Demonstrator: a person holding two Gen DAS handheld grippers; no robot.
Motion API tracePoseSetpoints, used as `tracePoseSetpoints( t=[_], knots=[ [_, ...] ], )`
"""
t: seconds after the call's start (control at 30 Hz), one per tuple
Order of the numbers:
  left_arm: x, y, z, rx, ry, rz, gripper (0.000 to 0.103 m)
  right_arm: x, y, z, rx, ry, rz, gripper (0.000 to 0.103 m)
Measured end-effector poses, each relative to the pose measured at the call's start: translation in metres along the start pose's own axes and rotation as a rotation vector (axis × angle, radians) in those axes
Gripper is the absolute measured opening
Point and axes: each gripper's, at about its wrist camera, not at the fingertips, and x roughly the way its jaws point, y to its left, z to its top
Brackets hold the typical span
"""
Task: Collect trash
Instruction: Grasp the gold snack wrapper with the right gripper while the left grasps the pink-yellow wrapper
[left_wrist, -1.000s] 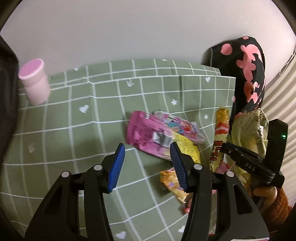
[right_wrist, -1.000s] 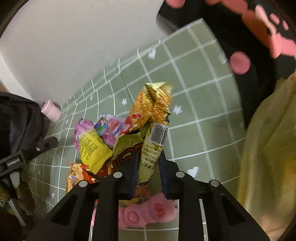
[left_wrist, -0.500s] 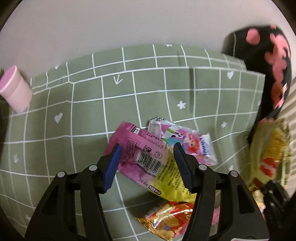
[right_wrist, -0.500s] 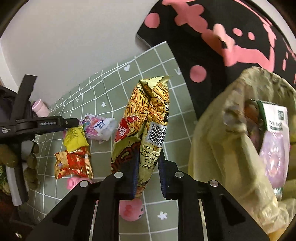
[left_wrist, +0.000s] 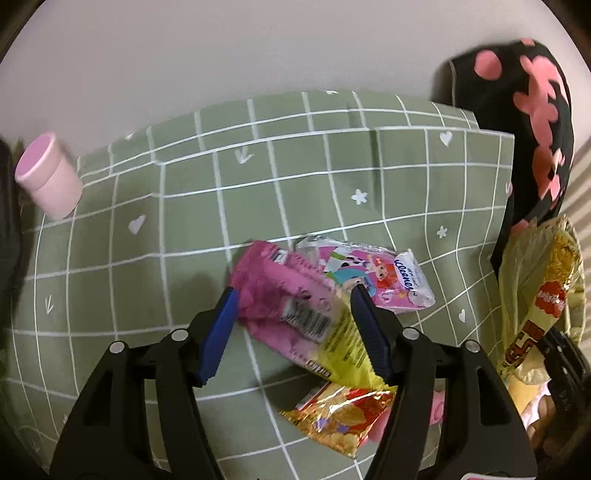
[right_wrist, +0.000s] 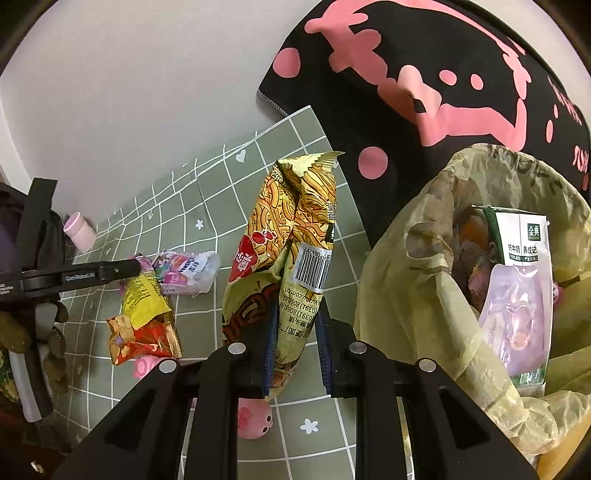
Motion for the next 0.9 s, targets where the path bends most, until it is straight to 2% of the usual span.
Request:
tracePoseSetpoints(
  t=[0.1,0.17,0.43,0.53,0.57,0.6,0.67,0.73,0.9],
  knots=[
    [-0.007,0.017,-0.006,-0.104,0.001,-0.038,0.063,-0.001,0.003,0.0,-0.011,-0.008,0.0,0.019],
    [-0.006,0.022,-0.007,-0.132,0.003,-0.063,0.063,0.001,0.005,-0.001,-0.019,-0.008,0.001,0.019],
    [0.022,-0.001,-0.004,-0.034,-0.027,-0.007,0.062,0.004,0.003,-0.005,-0.018,-0.01,0.011,0.019],
    [0.02,-0.004,-0.008,0.016,-0.083,-0.024,0.047,0.001,0.001,-0.006,-0.01,-0.022,0.016,0.019],
    [0.018,-0.008,-0.01,0.042,-0.107,-0.045,0.032,0.001,0.001,-0.007,-0.009,-0.025,0.016,0.019],
    [0.016,-0.011,-0.012,0.061,-0.123,-0.06,0.02,-0.001,0.0,-0.006,-0.007,-0.029,0.016,0.019],
    [0.01,-0.016,-0.016,0.094,-0.156,-0.082,0.01,-0.003,0.0,-0.006,-0.003,-0.037,0.015,0.019],
    [0.002,-0.017,-0.017,0.107,-0.181,-0.112,0.005,-0.006,0.0,-0.005,-0.001,-0.046,0.013,0.019],
    [-0.026,-0.01,-0.016,0.12,-0.246,-0.167,0.004,-0.017,0.0,-0.002,0.003,-0.077,0.01,0.019]
  ],
)
